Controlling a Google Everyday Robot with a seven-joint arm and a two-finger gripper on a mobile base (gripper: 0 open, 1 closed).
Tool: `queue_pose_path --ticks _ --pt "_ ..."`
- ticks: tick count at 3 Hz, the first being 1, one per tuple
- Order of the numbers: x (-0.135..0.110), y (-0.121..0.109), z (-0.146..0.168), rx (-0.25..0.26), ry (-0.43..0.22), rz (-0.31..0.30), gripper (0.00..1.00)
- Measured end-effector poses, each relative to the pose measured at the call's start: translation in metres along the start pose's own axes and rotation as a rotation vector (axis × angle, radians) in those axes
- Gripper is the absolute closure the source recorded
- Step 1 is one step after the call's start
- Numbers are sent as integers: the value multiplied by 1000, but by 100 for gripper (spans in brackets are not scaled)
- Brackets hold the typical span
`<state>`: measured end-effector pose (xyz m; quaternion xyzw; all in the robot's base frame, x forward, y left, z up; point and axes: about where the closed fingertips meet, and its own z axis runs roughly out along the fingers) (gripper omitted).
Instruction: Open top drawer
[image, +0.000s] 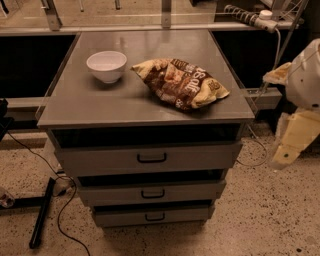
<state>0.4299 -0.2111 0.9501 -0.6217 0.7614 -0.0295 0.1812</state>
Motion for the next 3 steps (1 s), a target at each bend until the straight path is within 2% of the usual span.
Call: queue_pose_path --ticks 1,2,3 --pt "4 11 35 -2 -62 -64 0" --pt "7 13 72 20 -143 -131 0" --pt "9 9 107 51 -203 -134 0"
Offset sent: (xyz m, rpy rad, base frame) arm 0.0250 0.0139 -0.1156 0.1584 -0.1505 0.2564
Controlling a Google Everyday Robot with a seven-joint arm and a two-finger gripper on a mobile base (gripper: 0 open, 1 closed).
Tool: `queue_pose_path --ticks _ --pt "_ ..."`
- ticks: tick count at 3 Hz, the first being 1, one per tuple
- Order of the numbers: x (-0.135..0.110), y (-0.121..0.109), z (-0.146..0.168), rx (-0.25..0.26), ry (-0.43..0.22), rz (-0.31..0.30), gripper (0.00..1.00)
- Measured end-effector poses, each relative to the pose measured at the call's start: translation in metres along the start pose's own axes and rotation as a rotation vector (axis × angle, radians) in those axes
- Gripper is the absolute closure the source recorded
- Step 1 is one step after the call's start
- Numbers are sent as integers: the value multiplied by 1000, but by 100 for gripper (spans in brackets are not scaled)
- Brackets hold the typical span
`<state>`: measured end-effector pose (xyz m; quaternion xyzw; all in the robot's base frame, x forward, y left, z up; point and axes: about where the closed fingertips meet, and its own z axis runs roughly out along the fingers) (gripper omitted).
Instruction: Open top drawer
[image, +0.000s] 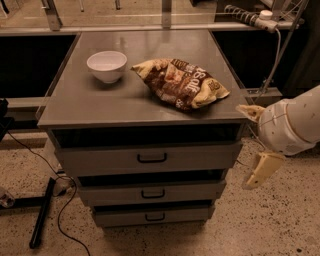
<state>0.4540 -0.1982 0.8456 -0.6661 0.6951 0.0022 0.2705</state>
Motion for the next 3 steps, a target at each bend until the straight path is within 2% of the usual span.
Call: queue_pose_path --ticks 1,2,3 --pt "0 0 0 0 0 0 0" --pt "8 2 20 -18 16 18 0" --pt "24 3 55 -46 30 48 0"
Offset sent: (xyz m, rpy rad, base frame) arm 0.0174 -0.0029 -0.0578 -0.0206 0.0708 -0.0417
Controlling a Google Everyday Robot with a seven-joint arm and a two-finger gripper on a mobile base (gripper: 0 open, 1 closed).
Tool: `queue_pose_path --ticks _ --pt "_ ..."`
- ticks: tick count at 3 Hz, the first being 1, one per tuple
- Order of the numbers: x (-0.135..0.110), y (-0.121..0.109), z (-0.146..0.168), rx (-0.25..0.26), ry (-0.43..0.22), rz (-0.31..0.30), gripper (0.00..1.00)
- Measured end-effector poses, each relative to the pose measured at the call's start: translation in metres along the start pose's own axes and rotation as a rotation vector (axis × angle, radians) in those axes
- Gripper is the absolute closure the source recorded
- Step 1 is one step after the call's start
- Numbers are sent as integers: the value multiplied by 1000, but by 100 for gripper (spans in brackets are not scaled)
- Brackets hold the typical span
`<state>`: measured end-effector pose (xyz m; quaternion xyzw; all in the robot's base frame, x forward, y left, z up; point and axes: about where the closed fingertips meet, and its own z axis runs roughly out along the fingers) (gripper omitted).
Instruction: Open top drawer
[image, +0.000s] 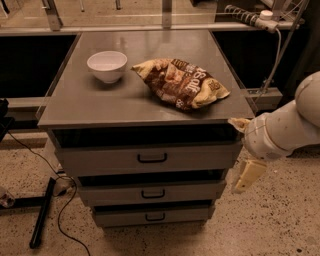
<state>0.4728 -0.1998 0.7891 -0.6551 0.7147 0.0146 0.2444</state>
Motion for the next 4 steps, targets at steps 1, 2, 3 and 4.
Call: queue_pose_path --ticks 1,2,3,4 --pt "11 -2 33 -21 -5 22 0" --pt "20 -7 66 -39 -8 49 0" --pt "23 -10 87 -44 -14 55 0" --pt "10 -13 104 -26 -48 2 0"
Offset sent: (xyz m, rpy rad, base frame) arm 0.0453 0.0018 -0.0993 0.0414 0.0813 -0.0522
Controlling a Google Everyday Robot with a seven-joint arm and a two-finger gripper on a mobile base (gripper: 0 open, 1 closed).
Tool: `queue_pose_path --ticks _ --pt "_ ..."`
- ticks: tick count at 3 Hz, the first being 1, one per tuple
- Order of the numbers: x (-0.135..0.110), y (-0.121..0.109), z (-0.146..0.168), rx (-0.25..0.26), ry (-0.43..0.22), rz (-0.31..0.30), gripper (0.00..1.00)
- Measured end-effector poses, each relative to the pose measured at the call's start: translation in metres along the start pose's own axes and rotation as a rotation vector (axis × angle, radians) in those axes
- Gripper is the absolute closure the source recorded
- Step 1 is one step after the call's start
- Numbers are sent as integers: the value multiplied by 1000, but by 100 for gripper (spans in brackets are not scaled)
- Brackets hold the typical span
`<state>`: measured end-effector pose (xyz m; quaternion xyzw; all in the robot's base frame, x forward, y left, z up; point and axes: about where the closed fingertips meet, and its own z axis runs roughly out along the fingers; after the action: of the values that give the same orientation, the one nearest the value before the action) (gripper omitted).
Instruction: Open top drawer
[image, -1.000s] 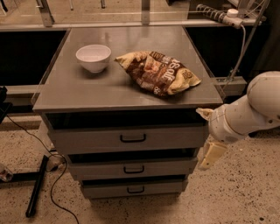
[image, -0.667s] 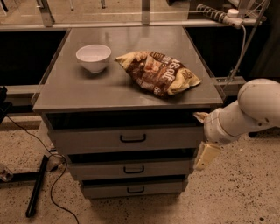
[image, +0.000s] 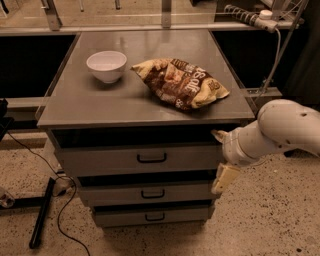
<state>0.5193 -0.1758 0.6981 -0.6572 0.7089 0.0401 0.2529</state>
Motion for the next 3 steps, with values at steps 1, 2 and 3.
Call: queue_pose_path --ticks 1,2,3 --pt "-19 -7 13 26 -55 -79 0" --pt "-14 -14 23 28 -57 -84 0" --pt "-12 -26 47 -1 -74 -81 0"
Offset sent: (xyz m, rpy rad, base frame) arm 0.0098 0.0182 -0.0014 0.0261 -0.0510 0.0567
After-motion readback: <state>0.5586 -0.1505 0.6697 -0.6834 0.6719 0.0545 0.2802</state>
